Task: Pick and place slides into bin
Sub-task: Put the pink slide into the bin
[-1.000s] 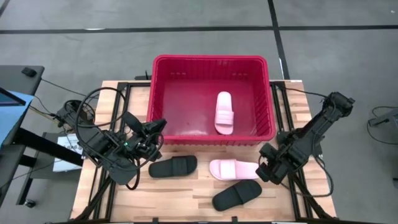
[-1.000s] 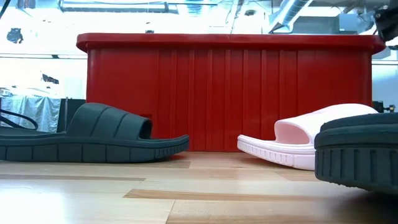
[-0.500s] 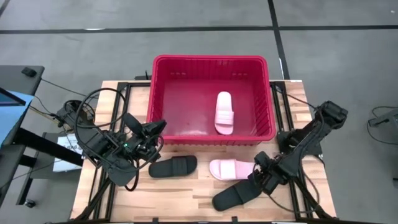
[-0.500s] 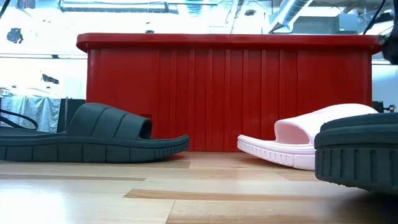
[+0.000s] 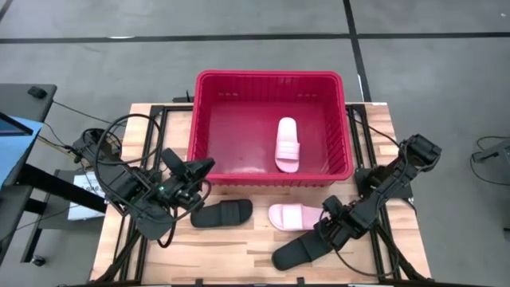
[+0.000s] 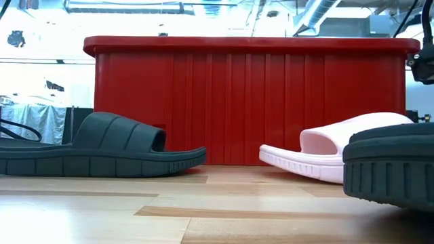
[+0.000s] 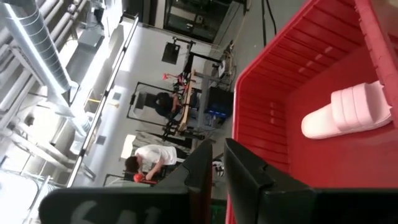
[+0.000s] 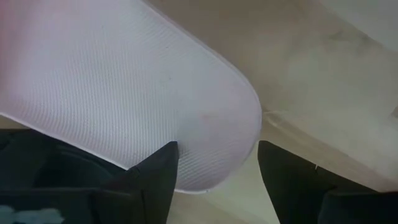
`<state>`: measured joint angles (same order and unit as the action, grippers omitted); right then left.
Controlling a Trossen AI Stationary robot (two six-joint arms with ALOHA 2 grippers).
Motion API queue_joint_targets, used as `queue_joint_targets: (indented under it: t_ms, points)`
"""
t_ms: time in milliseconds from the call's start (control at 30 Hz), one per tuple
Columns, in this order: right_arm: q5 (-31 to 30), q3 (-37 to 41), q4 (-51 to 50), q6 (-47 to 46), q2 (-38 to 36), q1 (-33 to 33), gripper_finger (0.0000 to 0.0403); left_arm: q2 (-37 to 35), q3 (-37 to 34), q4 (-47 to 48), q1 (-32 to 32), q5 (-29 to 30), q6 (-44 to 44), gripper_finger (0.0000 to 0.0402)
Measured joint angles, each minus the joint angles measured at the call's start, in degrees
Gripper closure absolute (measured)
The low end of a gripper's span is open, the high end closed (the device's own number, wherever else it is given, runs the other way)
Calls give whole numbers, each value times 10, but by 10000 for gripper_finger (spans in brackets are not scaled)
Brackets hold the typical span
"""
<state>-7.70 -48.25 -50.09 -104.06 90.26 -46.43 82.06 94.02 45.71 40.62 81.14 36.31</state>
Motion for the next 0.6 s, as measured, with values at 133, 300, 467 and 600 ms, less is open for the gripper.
queue_joint_targets:
  t_ms: [133, 300, 467, 600]
  points:
    - [2, 0, 0, -12, 0, -1, 187, 0, 0, 0, 0, 0, 10, 368]
    - [3, 0, 2, -14, 0, -1, 187, 0, 0, 0, 0, 0, 22, 368]
    - [-1, 0, 1, -15, 0, -1, 187, 0, 0, -1, 0, 0, 23, 368]
    - [-9, 0, -2, -15, 0, -3, 187, 0, 0, -1, 0, 0, 23, 368]
